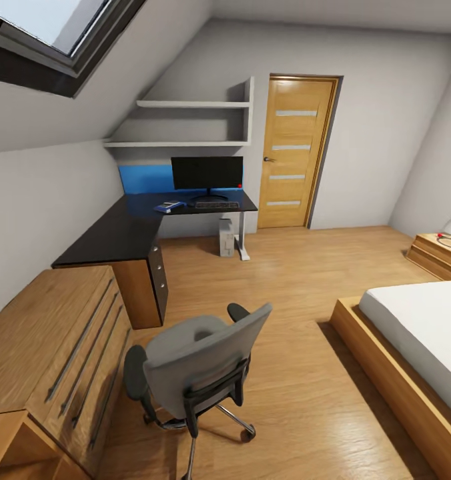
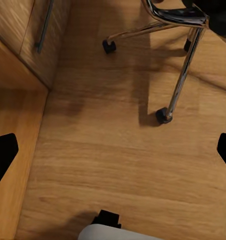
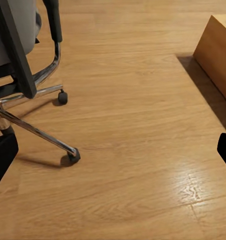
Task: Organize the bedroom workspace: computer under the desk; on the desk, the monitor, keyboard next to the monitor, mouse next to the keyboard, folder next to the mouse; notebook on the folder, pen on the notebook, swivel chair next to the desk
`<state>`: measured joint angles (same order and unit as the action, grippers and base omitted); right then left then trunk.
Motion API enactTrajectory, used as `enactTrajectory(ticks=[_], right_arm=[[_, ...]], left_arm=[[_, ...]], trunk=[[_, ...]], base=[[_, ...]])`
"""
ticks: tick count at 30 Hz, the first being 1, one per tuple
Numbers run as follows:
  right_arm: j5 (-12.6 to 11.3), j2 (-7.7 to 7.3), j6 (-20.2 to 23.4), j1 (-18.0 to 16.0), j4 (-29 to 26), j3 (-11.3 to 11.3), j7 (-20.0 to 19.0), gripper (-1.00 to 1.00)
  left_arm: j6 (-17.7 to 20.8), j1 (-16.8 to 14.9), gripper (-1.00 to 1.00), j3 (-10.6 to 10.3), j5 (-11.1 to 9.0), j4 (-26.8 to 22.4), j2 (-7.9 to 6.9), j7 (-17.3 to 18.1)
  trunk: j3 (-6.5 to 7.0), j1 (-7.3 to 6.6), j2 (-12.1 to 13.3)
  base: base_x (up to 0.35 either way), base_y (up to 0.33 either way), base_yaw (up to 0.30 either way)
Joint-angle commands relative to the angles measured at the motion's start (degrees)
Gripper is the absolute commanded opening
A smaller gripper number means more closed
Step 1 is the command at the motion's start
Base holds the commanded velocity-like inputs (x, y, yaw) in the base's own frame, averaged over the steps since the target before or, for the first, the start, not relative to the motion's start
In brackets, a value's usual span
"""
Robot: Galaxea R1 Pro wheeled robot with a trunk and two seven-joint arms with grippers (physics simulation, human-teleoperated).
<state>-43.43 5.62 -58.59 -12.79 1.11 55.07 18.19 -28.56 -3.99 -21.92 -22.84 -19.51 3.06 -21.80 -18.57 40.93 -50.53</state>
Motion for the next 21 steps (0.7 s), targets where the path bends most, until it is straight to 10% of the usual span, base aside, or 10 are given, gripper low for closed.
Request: enactTrajectory(ticks=[1, 21], right_arm=[[0.1, 0.04, -0.1, 0.0, 0.1, 0.5, 0.5, 1.0], [0.0, 0.27, 0.0, -0.1, 0.1, 0.6, -0.3, 1.0]], left_arm=[[-0.2, -0.1, 1.0, -0.4, -0.4, 0.0, -0.02, -0.5], [0.2, -0.1, 1.0, 0.1, -1.1, -0.2, 0.02, -0.6]], trunk=[[-0.25, 0.23, -0.5], [-3.85, 4.62, -8.5]], base=[[0.0, 0.0, 0.0], [0.0, 0.0, 0.0]])
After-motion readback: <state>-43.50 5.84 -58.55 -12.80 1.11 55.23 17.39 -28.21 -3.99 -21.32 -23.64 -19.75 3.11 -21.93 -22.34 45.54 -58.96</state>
